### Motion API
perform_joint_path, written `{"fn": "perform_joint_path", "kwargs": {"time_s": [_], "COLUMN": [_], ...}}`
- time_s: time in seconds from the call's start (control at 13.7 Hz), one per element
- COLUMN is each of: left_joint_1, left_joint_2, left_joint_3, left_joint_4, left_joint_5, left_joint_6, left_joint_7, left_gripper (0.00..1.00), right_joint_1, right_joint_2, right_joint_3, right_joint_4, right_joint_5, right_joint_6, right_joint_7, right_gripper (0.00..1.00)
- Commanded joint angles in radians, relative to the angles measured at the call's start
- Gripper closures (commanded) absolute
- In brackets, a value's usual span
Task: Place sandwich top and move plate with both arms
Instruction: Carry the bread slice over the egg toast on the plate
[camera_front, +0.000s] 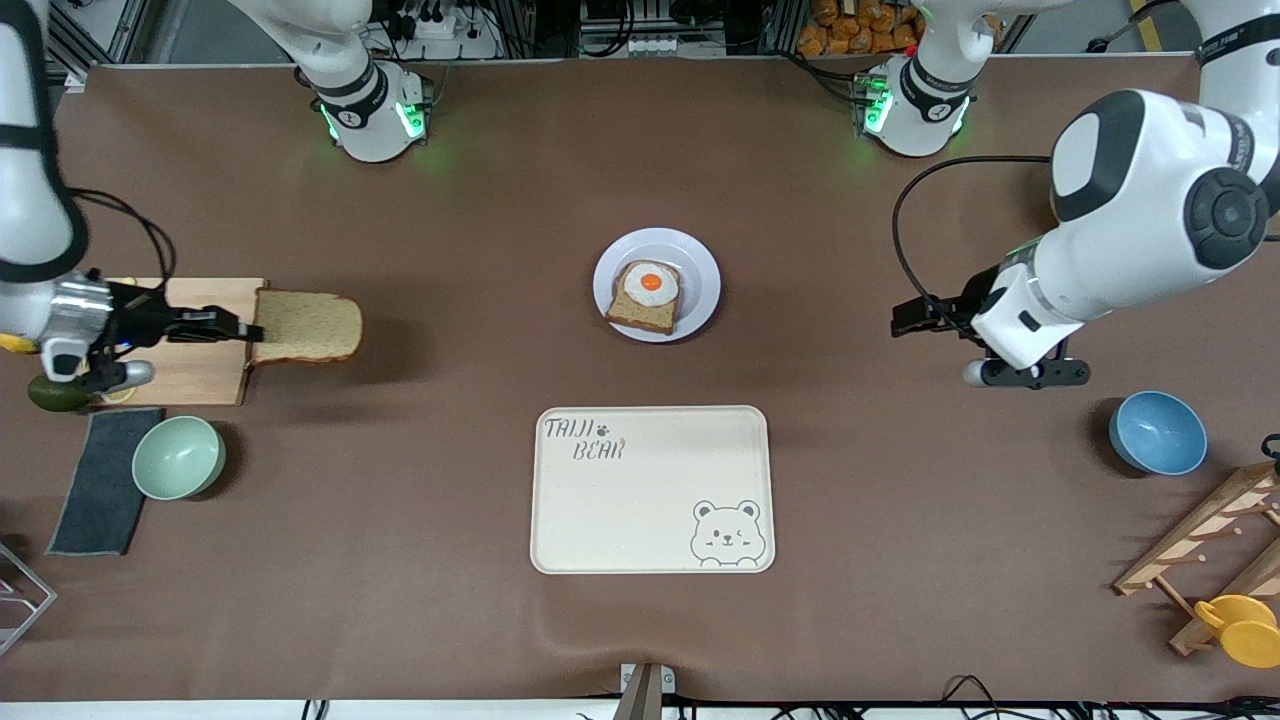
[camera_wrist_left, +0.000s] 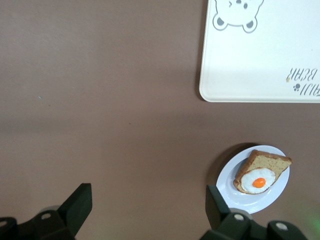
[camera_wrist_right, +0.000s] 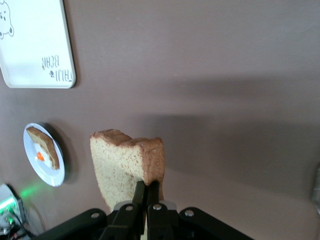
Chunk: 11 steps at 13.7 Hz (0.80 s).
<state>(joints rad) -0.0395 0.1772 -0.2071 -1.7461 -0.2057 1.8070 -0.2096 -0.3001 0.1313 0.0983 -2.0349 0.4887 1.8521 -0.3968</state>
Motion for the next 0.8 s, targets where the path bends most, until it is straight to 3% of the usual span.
{"fn": "perform_joint_path", "kwargs": {"time_s": [0.0, 0.36, 0.51, 0.73], "left_joint_1": [-0.008, -0.016, -0.023, -0.02], "left_joint_2": [0.004, 0.025, 0.031, 0.031], "left_joint_3": [0.0, 0.0, 0.0, 0.0], "left_joint_4": [-0.001, -0.004, -0.003, -0.003], "left_joint_5": [-0.02, -0.02, -0.02, -0.018], "left_joint_6": [0.0, 0.0, 0.0, 0.0], "left_joint_7": [-0.004, 0.001, 0.001, 0.003], "left_gripper": [0.0, 0.0, 0.0, 0.0], "right_joint_1": [0.067, 0.202, 0.371, 0.585], "right_joint_2": [-0.101, -0.117, -0.157, -0.142], "right_joint_3": [-0.011, -0.009, -0.009, -0.009], "right_joint_4": [-0.112, -0.226, -0.31, -0.311], "right_joint_5": [0.107, 0.333, 0.382, 0.401], "right_joint_6": [0.038, 0.138, 0.342, 0.532], "right_joint_7": [0.065, 0.067, 0.138, 0.376], "right_gripper": [1.0, 1.0, 1.0, 1.0]}}
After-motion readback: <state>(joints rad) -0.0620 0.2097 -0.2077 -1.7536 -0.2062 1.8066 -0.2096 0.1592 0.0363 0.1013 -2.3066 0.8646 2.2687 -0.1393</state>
